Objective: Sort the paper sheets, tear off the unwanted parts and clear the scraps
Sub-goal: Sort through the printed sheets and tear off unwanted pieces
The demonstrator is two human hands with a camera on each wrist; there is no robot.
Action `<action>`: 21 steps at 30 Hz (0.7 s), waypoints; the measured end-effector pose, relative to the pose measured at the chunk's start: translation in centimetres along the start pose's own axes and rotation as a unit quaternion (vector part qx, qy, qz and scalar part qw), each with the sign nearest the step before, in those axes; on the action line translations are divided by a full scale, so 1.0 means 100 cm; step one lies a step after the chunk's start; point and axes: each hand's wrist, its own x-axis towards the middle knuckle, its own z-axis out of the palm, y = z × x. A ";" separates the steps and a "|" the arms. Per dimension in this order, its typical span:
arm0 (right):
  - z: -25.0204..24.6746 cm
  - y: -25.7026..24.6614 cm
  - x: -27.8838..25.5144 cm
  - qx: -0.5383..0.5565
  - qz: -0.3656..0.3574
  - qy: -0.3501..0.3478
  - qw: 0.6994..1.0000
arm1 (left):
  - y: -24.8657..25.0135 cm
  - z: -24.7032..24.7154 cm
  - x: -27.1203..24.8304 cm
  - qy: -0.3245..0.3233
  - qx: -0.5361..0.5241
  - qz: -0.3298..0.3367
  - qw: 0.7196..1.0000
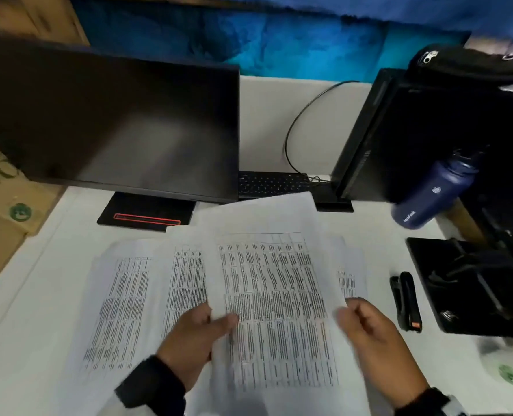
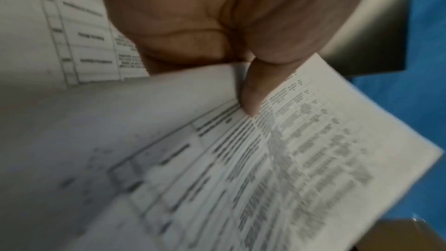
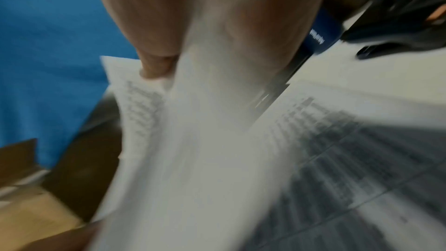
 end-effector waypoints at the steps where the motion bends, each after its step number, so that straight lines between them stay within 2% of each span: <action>1: -0.003 0.013 0.009 -0.016 0.011 0.034 0.999 | -0.003 -0.010 0.000 0.040 0.024 0.019 0.999; 3: -0.012 0.039 0.029 -0.135 0.056 0.089 0.985 | -0.007 -0.032 -0.007 0.118 0.111 0.077 0.984; 5: -0.018 0.068 0.044 -0.266 0.122 0.104 0.951 | -0.004 -0.050 -0.019 0.171 0.116 0.122 0.971; 6: -0.017 0.074 0.046 -0.293 0.155 0.096 0.939 | -0.003 -0.058 -0.026 0.183 0.112 0.135 0.967; 8: -0.014 0.077 0.044 -0.271 0.176 0.072 0.944 | -0.002 -0.073 -0.037 0.205 0.113 0.147 0.961; 10: -0.017 0.080 0.044 -0.258 0.155 0.067 0.951 | -0.008 -0.085 -0.044 0.205 0.101 0.156 0.961; 15: -0.035 0.079 0.033 -0.228 0.071 0.135 0.962 | -0.018 -0.096 -0.045 0.214 0.067 0.146 0.963; 21: -0.051 0.074 0.004 -0.205 -0.067 0.261 0.941 | -0.028 -0.092 -0.050 0.196 0.049 0.211 0.956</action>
